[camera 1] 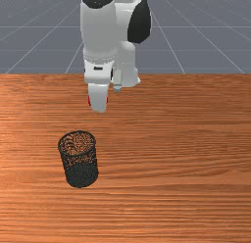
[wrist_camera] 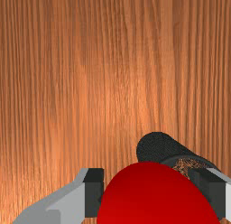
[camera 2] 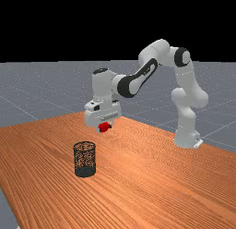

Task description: Put the ball into the container

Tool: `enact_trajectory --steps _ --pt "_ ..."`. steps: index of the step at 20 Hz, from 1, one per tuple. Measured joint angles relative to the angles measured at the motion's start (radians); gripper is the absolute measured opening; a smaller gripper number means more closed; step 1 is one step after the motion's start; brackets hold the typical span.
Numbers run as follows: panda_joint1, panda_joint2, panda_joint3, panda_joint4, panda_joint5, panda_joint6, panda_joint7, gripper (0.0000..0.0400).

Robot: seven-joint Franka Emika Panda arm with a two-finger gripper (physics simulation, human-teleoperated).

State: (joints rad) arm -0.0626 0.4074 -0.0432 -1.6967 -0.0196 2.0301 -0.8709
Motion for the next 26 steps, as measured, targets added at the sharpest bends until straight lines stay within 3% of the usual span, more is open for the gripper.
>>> enact_trajectory --steps 3,5,7,15,23,24,26 --pt "0.000 0.049 0.000 0.001 -0.001 0.023 0.002 0.0275" --pt "-0.003 0.041 0.004 -0.065 0.000 0.123 -0.016 0.0275" --pt "-0.005 0.050 0.004 -0.058 0.000 0.119 -0.024 0.0275" --pt "-0.004 0.121 0.002 0.083 0.003 0.018 -0.006 0.0275" --pt "-0.014 0.137 0.004 0.108 0.002 0.026 -0.038 0.0275" --pt "-0.027 0.174 0.016 0.171 0.034 -0.005 -0.047 0.0275" --pt "-0.012 0.291 0.001 0.371 0.017 -0.084 0.013 0.0275"
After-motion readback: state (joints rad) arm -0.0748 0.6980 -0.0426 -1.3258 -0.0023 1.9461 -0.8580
